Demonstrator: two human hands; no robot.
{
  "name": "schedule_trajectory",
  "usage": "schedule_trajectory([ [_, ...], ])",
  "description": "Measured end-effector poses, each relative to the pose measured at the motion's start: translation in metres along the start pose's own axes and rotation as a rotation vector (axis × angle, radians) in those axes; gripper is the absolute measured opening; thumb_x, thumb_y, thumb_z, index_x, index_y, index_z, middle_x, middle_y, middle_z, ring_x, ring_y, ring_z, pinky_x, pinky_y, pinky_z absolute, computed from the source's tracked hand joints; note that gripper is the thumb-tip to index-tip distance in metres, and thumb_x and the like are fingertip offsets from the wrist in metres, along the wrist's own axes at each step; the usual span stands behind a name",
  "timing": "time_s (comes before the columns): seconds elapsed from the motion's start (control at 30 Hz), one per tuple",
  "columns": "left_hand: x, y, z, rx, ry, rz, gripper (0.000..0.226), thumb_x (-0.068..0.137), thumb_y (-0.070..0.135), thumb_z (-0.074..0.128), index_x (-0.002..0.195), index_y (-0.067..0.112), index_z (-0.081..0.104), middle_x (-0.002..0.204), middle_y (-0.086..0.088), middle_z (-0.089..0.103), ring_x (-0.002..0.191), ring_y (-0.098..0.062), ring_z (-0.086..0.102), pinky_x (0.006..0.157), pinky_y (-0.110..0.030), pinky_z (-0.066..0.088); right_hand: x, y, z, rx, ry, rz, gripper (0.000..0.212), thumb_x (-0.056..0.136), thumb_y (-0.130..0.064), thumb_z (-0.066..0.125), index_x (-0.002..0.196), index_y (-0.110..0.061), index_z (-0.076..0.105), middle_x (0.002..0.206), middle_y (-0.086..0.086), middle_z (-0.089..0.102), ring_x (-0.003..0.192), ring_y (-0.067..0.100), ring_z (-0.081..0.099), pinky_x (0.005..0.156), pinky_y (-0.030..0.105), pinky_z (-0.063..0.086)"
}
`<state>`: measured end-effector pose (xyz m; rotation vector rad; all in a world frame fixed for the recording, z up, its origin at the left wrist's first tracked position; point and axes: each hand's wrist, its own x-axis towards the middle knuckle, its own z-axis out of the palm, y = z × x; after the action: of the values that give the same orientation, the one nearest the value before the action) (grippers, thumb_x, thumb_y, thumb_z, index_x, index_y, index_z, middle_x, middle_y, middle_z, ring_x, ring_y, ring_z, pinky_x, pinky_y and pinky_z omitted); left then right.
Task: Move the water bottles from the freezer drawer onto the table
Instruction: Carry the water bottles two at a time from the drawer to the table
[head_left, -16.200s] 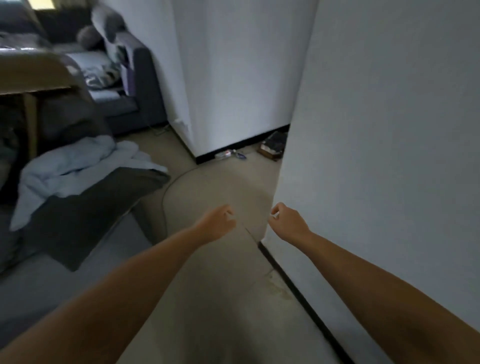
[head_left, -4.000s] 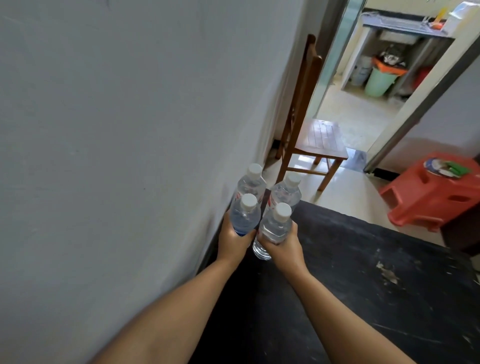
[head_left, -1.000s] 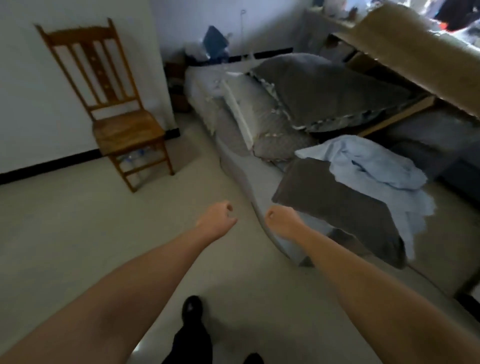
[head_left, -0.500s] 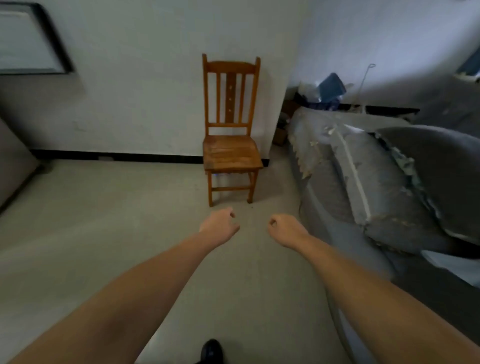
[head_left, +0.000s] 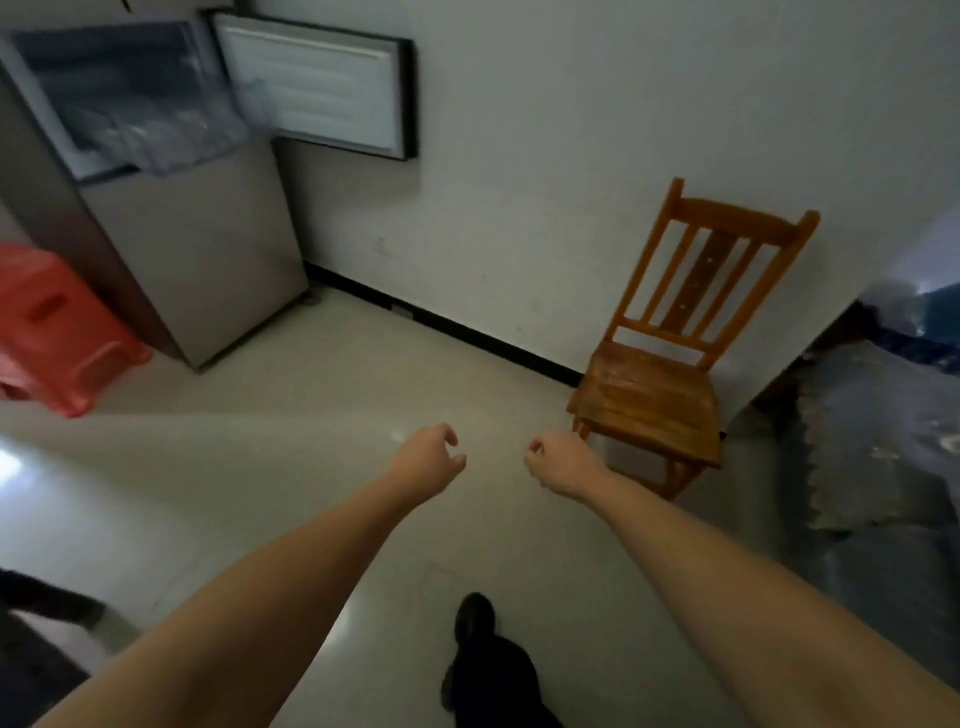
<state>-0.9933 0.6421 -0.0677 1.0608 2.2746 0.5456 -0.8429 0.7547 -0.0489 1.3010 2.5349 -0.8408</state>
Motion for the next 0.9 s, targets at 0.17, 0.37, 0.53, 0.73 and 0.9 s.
schedule_trajectory([
  [0.17, 0.088, -0.02, -0.051, -0.017, 0.105, -0.092, 0.034, 0.089, 0.03, 0.058, 0.119, 0.013, 0.057, 0.116, -0.009, 0.063, 0.107, -0.026, 0.059, 0.091, -0.034, 0.048, 0.121, -0.046, -0.024, -0.077, -0.037, -0.14, 0.032, 0.095, -0.022, 0.044, 0.093, -0.001, 0.068, 0.094, 0.018, 0.071, 0.083, 0.03, 0.064, 0.073, 0.035, 0.049],
  [0.37, 0.174, -0.044, -0.126, -0.049, 0.194, -0.226, 0.033, 0.089, 0.03, 0.056, 0.118, 0.015, 0.056, 0.113, -0.009, 0.063, 0.105, -0.025, 0.059, 0.091, -0.033, 0.048, 0.248, -0.116, -0.061, -0.081, -0.096, -0.256, 0.033, 0.094, -0.018, 0.045, 0.093, 0.007, 0.066, 0.096, 0.026, 0.069, 0.084, 0.035, 0.065, 0.068, 0.032, 0.044],
  [0.53, 0.223, -0.077, -0.167, -0.125, 0.239, -0.353, 0.032, 0.089, 0.026, 0.057, 0.118, 0.012, 0.057, 0.108, -0.011, 0.065, 0.1, -0.026, 0.061, 0.089, -0.032, 0.048, 0.322, -0.18, -0.065, -0.124, -0.154, -0.37, 0.033, 0.095, -0.021, 0.045, 0.091, 0.004, 0.067, 0.094, 0.022, 0.07, 0.084, 0.034, 0.065, 0.072, 0.035, 0.05],
  [0.73, 0.303, -0.114, -0.215, -0.149, 0.253, -0.418, 0.032, 0.09, 0.026, 0.056, 0.118, 0.012, 0.055, 0.11, -0.013, 0.064, 0.102, -0.027, 0.061, 0.087, -0.031, 0.046, 0.41, -0.249, -0.064, -0.154, -0.191, -0.45, 0.032, 0.095, -0.024, 0.045, 0.097, 0.001, 0.066, 0.097, 0.02, 0.07, 0.09, 0.034, 0.065, 0.077, 0.036, 0.051],
  [0.9, 0.393, -0.148, -0.279, -0.122, 0.281, -0.378, 0.034, 0.089, 0.027, 0.056, 0.119, 0.012, 0.057, 0.11, -0.011, 0.065, 0.102, -0.025, 0.061, 0.086, -0.03, 0.047, 0.498, -0.312, -0.079, -0.13, -0.153, -0.457, 0.03, 0.095, -0.02, 0.045, 0.099, 0.002, 0.065, 0.098, 0.021, 0.069, 0.092, 0.036, 0.065, 0.079, 0.041, 0.052],
])
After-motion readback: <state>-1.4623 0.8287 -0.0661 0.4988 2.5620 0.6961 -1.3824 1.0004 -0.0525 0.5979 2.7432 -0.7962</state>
